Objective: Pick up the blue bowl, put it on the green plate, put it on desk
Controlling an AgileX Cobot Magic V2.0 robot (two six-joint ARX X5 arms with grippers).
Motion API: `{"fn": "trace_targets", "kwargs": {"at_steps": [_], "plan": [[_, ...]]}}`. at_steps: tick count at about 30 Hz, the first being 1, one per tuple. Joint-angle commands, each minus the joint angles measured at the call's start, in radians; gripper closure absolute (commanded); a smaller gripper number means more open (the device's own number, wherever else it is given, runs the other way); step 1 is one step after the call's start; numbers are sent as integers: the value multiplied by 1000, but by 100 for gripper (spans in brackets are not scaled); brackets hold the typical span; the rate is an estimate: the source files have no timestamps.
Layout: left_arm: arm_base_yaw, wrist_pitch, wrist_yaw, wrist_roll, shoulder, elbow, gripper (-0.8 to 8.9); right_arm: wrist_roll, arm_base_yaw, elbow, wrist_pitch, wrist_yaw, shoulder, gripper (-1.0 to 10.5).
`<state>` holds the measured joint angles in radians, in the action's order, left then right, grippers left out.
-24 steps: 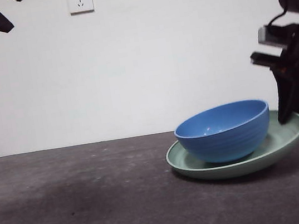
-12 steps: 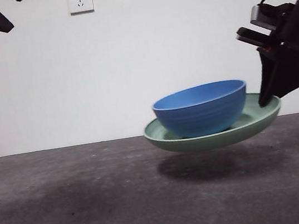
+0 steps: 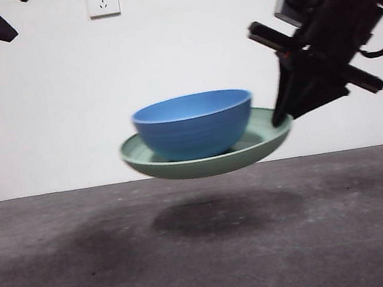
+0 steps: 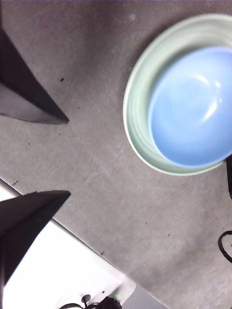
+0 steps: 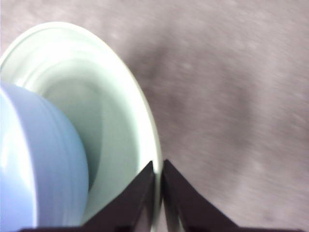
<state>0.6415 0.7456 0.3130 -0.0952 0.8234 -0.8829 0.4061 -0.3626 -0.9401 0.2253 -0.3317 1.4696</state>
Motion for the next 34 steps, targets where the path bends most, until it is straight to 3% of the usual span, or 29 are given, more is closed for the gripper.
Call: {"fn": "trace_targets", "kwargs": {"at_steps": [1,15,30,34], "plan": [[6,-5,2,1,6,-8,593,69,-34,-16,-47,1,34,934],[6,-4,3,1,6,-8,593,182,-107,-16,-191,23,204,934],[6,30,2,9,6,-8,593,188,-111,-16,-194,18,309,932],[6,30,2,8,6,-8,593,189,-111,-16,-194,18,308,796]]}}
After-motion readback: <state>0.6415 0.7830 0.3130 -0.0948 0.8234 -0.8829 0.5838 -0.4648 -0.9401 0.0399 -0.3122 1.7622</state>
